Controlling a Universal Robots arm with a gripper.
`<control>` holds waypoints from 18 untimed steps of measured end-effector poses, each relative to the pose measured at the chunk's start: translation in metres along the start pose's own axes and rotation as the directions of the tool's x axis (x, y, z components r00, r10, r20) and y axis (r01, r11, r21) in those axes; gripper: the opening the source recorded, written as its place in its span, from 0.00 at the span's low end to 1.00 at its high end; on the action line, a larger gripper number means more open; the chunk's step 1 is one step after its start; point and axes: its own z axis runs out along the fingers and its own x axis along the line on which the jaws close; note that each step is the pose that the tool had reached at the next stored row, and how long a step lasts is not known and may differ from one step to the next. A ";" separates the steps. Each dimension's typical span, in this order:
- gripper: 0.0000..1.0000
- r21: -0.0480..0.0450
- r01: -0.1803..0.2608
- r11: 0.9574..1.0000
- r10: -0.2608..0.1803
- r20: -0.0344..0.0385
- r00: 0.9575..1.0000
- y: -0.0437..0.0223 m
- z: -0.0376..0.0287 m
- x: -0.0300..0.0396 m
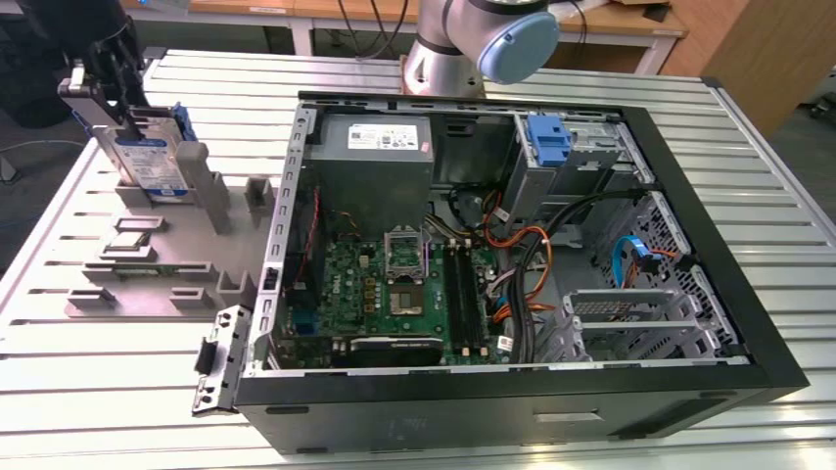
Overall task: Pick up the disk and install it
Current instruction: 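Pick up the disk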
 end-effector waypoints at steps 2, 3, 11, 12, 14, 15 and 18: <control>0.53 0.000 0.000 1.000 0.000 0.000 1.000 0.0000 0.0000 0.0005; 0.53 0.000 0.000 1.000 0.000 0.000 1.000 -0.0001 0.0000 0.0005; 0.44 0.000 0.000 1.000 0.000 0.000 1.000 0.0000 0.0000 0.0012; 0.44 0.000 0.000 1.000 0.000 0.000 1.000 0.0000 0.0000 0.0013; 0.44 0.000 0.000 1.000 0.000 0.000 1.000 0.0000 0.0000 0.0014; 0.44 0.000 0.000 1.000 0.000 0.000 1.000 0.0000 0.0000 0.0015; 0.44 0.000 0.000 1.000 0.000 0.000 1.000 0.0000 0.0000 0.0017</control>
